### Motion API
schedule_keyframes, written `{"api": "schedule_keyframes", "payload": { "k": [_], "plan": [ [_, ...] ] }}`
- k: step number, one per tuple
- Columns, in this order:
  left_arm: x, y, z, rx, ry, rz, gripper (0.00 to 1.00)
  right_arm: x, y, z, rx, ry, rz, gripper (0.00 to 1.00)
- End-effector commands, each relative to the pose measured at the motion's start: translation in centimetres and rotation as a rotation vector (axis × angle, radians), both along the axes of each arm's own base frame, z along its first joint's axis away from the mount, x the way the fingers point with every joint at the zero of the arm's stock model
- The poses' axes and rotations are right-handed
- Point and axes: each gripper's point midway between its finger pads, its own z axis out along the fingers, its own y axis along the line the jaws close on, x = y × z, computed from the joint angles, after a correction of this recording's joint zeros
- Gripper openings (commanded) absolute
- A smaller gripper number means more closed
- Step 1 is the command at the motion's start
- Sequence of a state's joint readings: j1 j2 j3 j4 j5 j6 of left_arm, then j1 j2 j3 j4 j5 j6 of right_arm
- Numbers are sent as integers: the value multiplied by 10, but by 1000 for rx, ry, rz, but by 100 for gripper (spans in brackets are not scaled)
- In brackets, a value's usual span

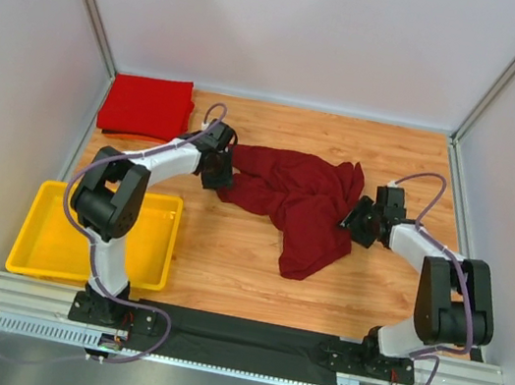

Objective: Fold and stack the t-shirts
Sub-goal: Flatten the tshirt out

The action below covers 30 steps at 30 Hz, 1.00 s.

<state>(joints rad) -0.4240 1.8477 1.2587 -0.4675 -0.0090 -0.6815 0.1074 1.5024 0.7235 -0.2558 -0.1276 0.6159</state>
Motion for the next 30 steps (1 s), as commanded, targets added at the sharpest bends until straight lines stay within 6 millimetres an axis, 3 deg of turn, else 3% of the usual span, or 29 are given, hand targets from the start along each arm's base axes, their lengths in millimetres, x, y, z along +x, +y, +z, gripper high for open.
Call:
{"api": "schedule_keyframes", "payload": {
  "k": [1,2,3,4,6,8,9,10,12,13,15,21,22,24,26,27,29,30],
  "plan": [
    [5,5,-4,50,13,-17,41,21,5,-4,26,-42,26,50],
    [6,3,-3,40,12,-20,30,23,3,-3,19,-35,27,33],
    [6,-1,2,23,12,-32,11,29,-1,6,-4,-37,21,25],
    [11,-2,12,20,-10,-40,2,31,-7,14,-36,-42,23,16],
    [9,-6,39,-10,-40,-61,0,31,-21,40,-101,-47,-2,9],
    [7,-5,65,-15,-89,-78,0,45,-46,79,-222,-110,-63,8],
    [4,-3,90,-25,-144,-78,0,36,-55,94,-268,-99,-83,8],
    [0,2,96,-2,-165,-80,0,43,-69,117,-331,-141,-129,9],
    [-11,7,117,14,-212,-85,0,36,-83,134,-404,-145,-146,10],
    [-20,8,112,16,-197,-98,0,38,-85,142,-415,-157,-149,11],
    [-32,4,116,-21,-189,-122,0,31,-89,141,-445,-128,-134,11],
    [-82,-5,83,-34,-114,-192,0,-9,-92,106,-445,16,-142,11],
    [-86,-5,76,-37,-108,-199,0,-15,-90,105,-433,11,-145,18],
    [-80,-4,79,-18,-124,-195,8,-25,-90,97,-425,25,-162,23],
    [-71,-1,80,13,-115,-193,32,-29,-95,104,-437,8,-188,34],
    [-58,-3,93,13,-152,-190,38,-25,-97,112,-443,-11,-201,38],
    [-41,-5,95,-33,-134,-184,46,-16,-95,124,-428,-54,-195,46],
    [-20,-2,111,-63,-173,-155,47,-7,-89,132,-399,-91,-176,49]
  ]
}}
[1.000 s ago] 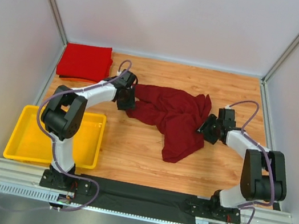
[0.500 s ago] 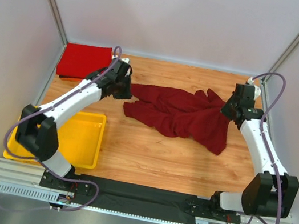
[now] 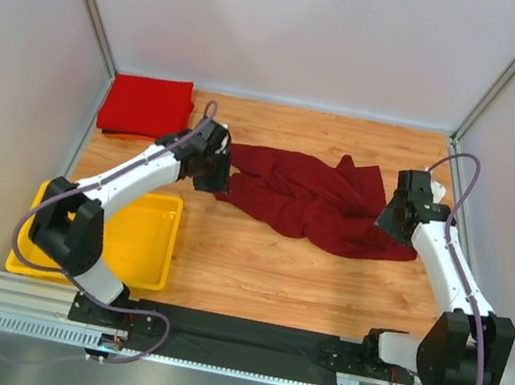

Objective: Fold and stack the t-shirts
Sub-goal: Flatten the tshirt out

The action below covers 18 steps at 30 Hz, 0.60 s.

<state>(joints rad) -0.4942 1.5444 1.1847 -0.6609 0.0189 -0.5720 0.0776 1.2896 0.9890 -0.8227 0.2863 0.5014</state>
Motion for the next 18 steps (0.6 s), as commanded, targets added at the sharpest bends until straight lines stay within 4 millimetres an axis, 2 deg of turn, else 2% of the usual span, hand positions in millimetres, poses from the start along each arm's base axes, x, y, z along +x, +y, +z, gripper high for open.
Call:
{"api": "schedule_keyframes", "payload": {
  "k": [1,2,3,4,5,6,7,8,9,10,11,12,13,14,15,16,17,18],
  "plan": [
    [58,-2,46,-98,-124,36,48,33,4,45,18,-174,29,51],
    [72,1,36,-78,-112,56,49,48,9,46,37,-210,53,53],
    [92,9,47,-84,-138,92,50,59,20,53,86,-234,95,57],
    [102,12,45,-86,-126,107,50,66,24,54,97,-232,128,59],
    [119,11,38,-90,-107,121,50,78,35,48,133,-225,174,60],
    [126,21,31,-82,-77,146,50,87,38,46,142,-226,195,65],
    [133,24,14,-70,-41,156,50,98,38,52,147,-244,213,66],
    [139,28,10,-66,-37,167,50,107,37,55,149,-252,235,68],
    [148,34,9,-73,-43,188,50,116,42,42,200,-217,265,68],
    [152,38,-2,-70,-28,201,50,130,42,55,209,-247,280,68],
    [154,39,-6,-80,-19,201,51,138,47,53,233,-245,312,68],
    [161,44,-8,-86,-21,211,51,146,48,43,245,-225,322,68],
    [162,47,-21,-76,9,212,51,155,51,42,256,-226,338,67],
    [164,49,-25,-75,22,212,51,167,53,51,254,-253,354,67],
    [169,53,-25,-79,21,216,51,176,53,40,256,-232,361,64],
    [171,53,-34,-81,36,214,51,182,54,38,260,-231,364,63],
    [173,52,-35,-94,37,205,51,194,61,48,283,-262,396,62],
    [177,50,-36,-102,31,201,51,199,64,44,297,-259,416,61]
  ]
}}
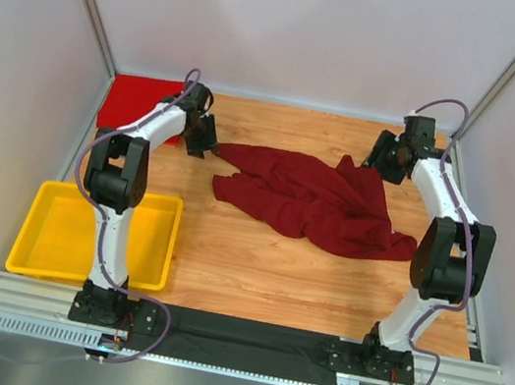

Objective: Fold and stack the t-shirts
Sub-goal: Flatten the tshirt out

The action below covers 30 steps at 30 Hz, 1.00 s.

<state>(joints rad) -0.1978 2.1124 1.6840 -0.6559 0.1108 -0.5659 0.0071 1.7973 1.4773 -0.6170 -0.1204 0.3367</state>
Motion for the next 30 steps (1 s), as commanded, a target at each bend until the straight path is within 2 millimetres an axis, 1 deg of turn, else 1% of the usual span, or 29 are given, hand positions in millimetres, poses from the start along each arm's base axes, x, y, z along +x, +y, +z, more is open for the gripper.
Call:
{"api": "schedule_keyframes", "payload": {
  "k": [1,2,3,4,5,6,7,8,9,10,11,13,14,15,16,17,18,19,20,21,22,23,24,25,26,27,28,29,30],
  "plan": [
    [16,-12,16,-60,-50,-52,51,38,22,17,69,-107,130,61],
    [17,-14,15,-71,-52,-64,51,45,29,17,95,-118,157,61],
    [21,-16,14,-80,-60,-71,51,49,30,15,100,-122,171,61],
    [21,-17,6,-82,-47,-73,52,54,31,13,101,-123,176,61],
    [25,-19,7,-86,-57,-78,52,60,31,-5,99,-92,175,61],
    [30,-20,7,-91,-73,-83,52,69,31,-2,96,-107,178,61],
    [33,-21,1,-88,-69,-84,52,73,30,-9,93,-102,187,61],
    [40,-22,5,-91,-90,-86,52,77,32,-29,101,-67,196,62],
    [42,-23,3,-96,-91,-87,52,86,33,-27,99,-80,202,62],
    [44,-25,-4,-106,-78,-83,52,87,34,-35,101,-58,212,62],
    [51,-29,-1,-120,-101,-87,52,90,35,-52,107,-29,219,62],
    [55,-37,-8,-156,-106,-98,51,101,35,-54,116,-34,206,61],
    [60,-43,-8,-165,-124,-107,51,104,37,-60,127,-26,203,61],
    [62,-45,-9,-168,-128,-114,51,105,39,-75,140,2,198,60],
    [63,-48,-17,-160,-114,-117,48,111,41,-82,162,11,190,59],
    [63,-48,-21,-157,-103,-117,46,114,41,-77,167,2,183,57],
    [63,-48,-25,-157,-90,-114,42,115,41,-86,172,13,178,55],
    [63,-48,-27,-158,-85,-116,33,118,42,-84,177,2,175,51],
    [61,-48,-28,-157,-77,-116,26,120,42,-84,177,-3,167,41],
    [61,-48,-26,-151,-80,-116,18,121,41,-81,178,-10,159,34],
    [62,-44,-20,-136,-90,-106,5,123,40,-75,170,-24,152,27],
    [59,-41,-15,-124,-79,-103,0,125,37,-68,164,-35,134,9],
    [57,-39,-8,-113,-78,-98,0,125,37,-60,160,-45,130,0],
    [56,-36,11,-96,-102,-94,0,123,34,-35,152,-72,123,0],
    [48,-33,18,-85,-92,-89,0,121,31,-22,129,-87,102,0],
    [44,-31,31,-77,-106,-85,0,116,26,-9,116,-95,80,0],
    [42,-26,65,-59,-172,-76,0,108,22,4,101,-92,56,0],
    [31,-27,71,-43,-178,-80,0,97,11,33,58,-126,6,0],
    [24,-26,106,-42,-246,-80,0,87,5,46,45,-125,-39,0]
  ]
}}
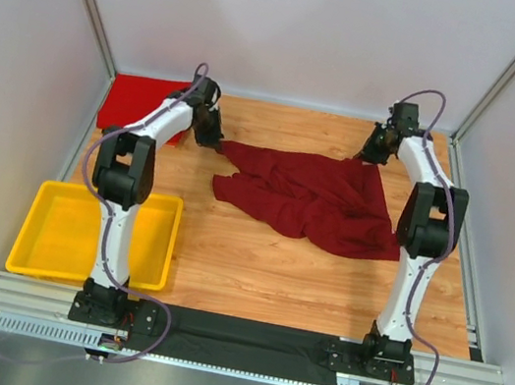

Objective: Fold and stack the t-shirts
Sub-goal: Flatten the tshirt out

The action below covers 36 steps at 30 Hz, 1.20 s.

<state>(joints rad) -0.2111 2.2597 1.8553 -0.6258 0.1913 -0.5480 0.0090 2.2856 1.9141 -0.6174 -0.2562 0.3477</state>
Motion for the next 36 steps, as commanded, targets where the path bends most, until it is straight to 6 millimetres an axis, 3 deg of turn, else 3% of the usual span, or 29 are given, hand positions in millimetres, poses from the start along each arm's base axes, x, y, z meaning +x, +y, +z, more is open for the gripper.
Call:
{"api": "schedule_keyframes", "payload": {
  "k": [1,2,3,5,6,7,9,11,12,14,17,22,26,28,30,36],
  "plan": [
    [-19,2,124,26,-222,-2,0,-27,-27,121,-92,-135,-150,0],
    [-29,0,127,23,-220,-8,0,-42,-37,147,-131,-166,-190,0],
    [-38,-1,147,10,-254,-8,0,-59,-40,141,-150,-128,-204,0],
    [-55,-6,146,-1,-239,-17,0,-86,-55,142,-216,-98,-256,0],
    [-63,-7,157,-11,-262,-19,0,-106,-59,144,-230,-92,-268,0],
    [-74,-9,148,-3,-247,-30,0,-116,-62,150,-246,-100,-282,0],
    [-89,-10,157,-10,-272,-39,0,-137,-66,167,-254,-130,-305,0],
    [-104,-9,145,-11,-257,-53,0,-160,-70,163,-261,-95,-337,0],
    [-111,-7,154,-17,-284,-67,0,-171,-70,180,-250,-138,-352,0],
    [-123,-2,149,-2,-281,-74,0,-186,-72,184,-242,-150,-381,0],
    [-137,4,173,0,-336,-88,0,-207,-74,218,-214,-231,-432,0],
    [-161,2,243,-84,-496,-94,0,-244,-75,285,-163,-418,-470,0],
    [-168,6,274,-94,-541,-77,0,-266,-82,316,-162,-532,-504,0],
    [-168,3,280,-106,-541,-88,0,-270,-86,318,-176,-547,-519,0],
    [-165,-1,278,-112,-535,-97,0,-272,-89,318,-194,-553,-528,0],
    [-155,-5,255,-94,-483,-102,0,-252,-87,284,-225,-481,-488,0]
  ]
}}
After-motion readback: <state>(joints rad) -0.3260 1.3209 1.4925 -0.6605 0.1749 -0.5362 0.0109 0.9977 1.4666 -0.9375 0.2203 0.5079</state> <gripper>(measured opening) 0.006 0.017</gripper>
